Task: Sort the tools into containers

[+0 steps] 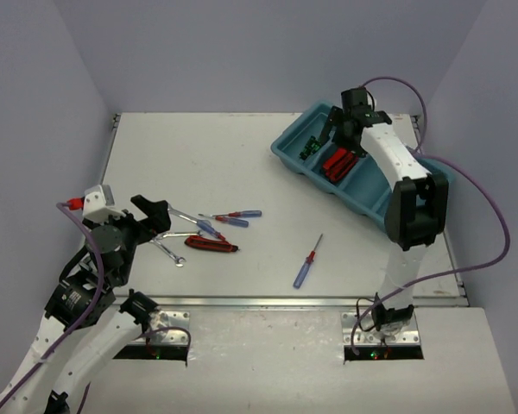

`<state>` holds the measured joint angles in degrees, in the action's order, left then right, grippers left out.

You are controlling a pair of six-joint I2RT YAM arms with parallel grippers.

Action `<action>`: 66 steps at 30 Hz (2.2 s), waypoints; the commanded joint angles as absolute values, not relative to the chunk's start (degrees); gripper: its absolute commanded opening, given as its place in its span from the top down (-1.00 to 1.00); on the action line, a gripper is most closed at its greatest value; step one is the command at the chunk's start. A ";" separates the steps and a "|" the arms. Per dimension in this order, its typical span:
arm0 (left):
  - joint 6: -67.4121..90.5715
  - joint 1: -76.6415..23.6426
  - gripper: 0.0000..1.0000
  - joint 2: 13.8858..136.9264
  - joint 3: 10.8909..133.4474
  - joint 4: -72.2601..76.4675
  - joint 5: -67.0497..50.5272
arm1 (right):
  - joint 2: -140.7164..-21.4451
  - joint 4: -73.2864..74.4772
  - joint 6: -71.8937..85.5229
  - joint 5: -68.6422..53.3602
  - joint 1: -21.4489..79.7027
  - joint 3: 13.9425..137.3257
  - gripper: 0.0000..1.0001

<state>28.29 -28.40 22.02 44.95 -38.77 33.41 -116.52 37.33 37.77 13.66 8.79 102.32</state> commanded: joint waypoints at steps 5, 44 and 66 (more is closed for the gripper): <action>28.37 -28.30 -1.00 22.85 45.43 -37.49 35.11 | -98.65 24.69 16.47 -10.74 28.24 86.53 -0.98; 29.44 -28.13 -1.00 19.86 45.70 -38.41 37.27 | -132.11 21.54 -1.41 1.06 62.49 99.87 -0.12; 29.53 -28.21 -1.00 19.34 45.75 -38.50 37.40 | -115.27 20.25 2.46 2.81 63.31 96.35 1.00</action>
